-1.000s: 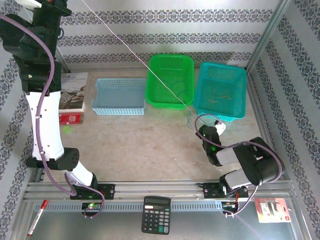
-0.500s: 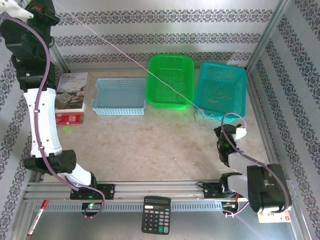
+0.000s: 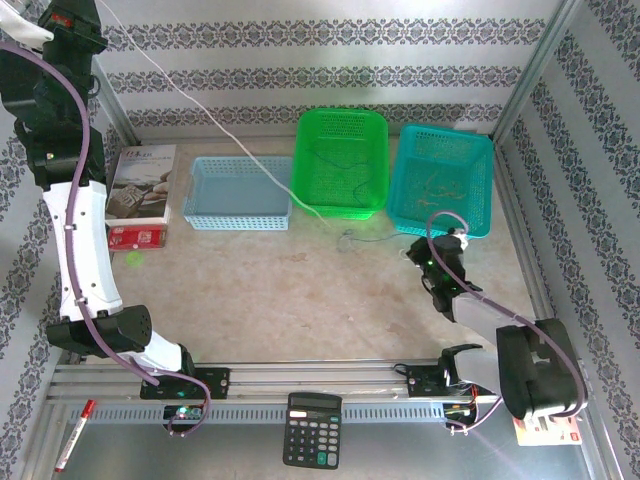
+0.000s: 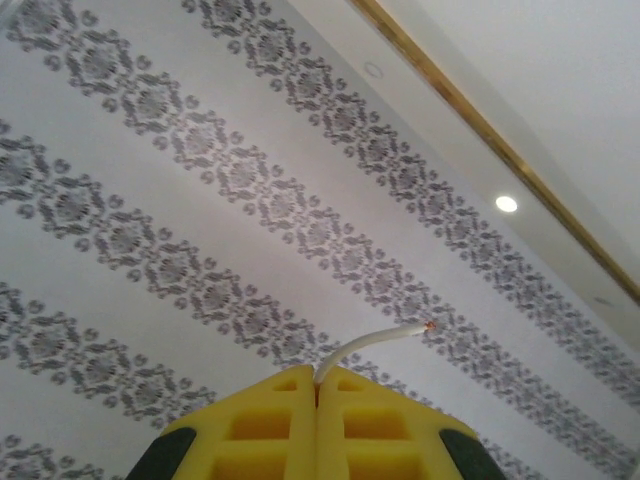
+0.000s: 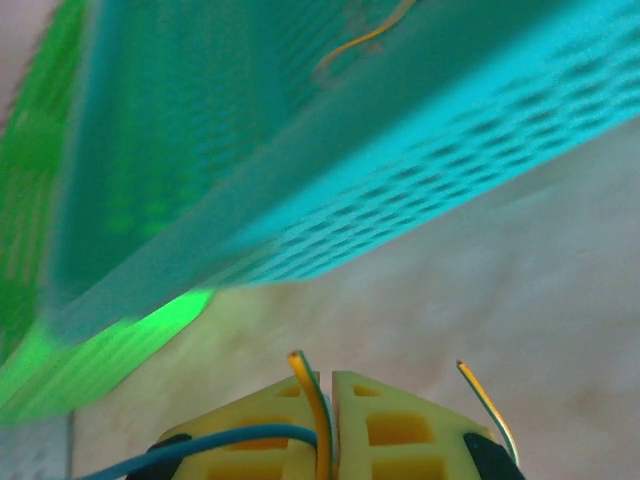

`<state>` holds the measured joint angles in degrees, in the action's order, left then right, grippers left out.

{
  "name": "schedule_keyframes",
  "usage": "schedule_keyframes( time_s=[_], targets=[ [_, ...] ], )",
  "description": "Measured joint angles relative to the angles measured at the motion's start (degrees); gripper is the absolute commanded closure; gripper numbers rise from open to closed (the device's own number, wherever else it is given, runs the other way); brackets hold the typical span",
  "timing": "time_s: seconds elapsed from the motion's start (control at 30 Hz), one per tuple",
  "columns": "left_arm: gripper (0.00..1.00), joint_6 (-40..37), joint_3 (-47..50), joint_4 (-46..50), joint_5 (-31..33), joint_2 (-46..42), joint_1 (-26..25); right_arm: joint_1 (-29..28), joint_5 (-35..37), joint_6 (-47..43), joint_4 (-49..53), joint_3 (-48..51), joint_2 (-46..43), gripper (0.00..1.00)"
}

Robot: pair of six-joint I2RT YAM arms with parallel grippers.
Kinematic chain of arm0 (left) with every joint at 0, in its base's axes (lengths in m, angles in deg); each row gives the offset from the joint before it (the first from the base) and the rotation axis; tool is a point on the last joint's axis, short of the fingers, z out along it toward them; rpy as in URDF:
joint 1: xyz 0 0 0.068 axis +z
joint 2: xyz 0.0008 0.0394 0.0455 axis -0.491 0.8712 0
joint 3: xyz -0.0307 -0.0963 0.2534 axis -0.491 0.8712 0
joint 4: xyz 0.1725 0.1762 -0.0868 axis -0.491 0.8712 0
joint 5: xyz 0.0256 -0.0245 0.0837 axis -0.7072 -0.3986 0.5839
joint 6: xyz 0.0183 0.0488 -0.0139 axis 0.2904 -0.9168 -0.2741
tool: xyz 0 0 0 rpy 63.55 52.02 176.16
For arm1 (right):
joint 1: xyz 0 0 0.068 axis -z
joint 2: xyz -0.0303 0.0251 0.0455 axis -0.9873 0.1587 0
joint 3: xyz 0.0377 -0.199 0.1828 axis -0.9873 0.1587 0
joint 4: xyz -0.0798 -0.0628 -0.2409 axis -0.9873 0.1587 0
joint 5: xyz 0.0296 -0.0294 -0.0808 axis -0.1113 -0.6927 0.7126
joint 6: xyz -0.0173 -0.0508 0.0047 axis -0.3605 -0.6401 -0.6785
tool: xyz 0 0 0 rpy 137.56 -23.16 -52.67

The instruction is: Untangle the cables

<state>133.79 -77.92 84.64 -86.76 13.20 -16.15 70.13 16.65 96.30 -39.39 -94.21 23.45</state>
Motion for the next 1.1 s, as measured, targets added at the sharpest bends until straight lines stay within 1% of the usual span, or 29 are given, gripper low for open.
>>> schedule_keyframes(
  time_s=[0.17,0.27,0.37,0.47,0.57,0.7,0.8,0.9,1.0,1.1],
  targets=[
    [1.0,5.1,2.9,-4.7,-5.0,-0.3,0.0,-8.2,-1.0,-3.2,-0.2,-0.5,0.0,1.0],
    [1.0,7.3,5.1,-6.5,-8.0,-0.7,-0.5,-10.6,-1.9,-4.8,-0.2,-0.9,1.4,1.0],
    [1.0,8.1,8.2,-7.5,-10.8,-2.1,-2.6,-11.7,-3.5,-6.3,-0.2,-2.3,3.4,1.0],
    [1.0,8.0,14.1,-8.5,-13.2,-5.7,-6.0,-12.0,-4.8,-8.0,-0.5,-4.3,4.3,1.0],
    [1.0,7.5,22.6,-9.4,-14.6,-11.1,-9.9,-12.0,-5.6,-9.6,-0.6,-5.9,4.4,1.0],
    [1.0,4.1,34.9,-9.3,-14.9,-18.9,-16.0,-12.0,-6.8,-11.4,-0.4,-7.8,4.6,1.0],
    [1.0,-0.1,44.5,-8.3,-13.6,-24.3,-21.8,-12.0,-7.8,-12.7,0.0,-9.2,5.3,1.0],
    [1.0,-3.5,53.6,-7.0,-11.9,-27.8,-26.8,-12.0,-8.5,-13.9,0.6,-10.3,6.2,1.0],
    [1.0,-5.9,63.0,-6.5,-9.7,-29.1,-30.7,-12.0,-9.0,-14.7,1.6,-11.0,6.8,1.0],
    [1.0,-7.9,70.3,-5.7,-6.9,-28.2,-34.3,-12.0,-9.4,-15.8,2.6,-11.9,7.4,1.0]
  ],
)
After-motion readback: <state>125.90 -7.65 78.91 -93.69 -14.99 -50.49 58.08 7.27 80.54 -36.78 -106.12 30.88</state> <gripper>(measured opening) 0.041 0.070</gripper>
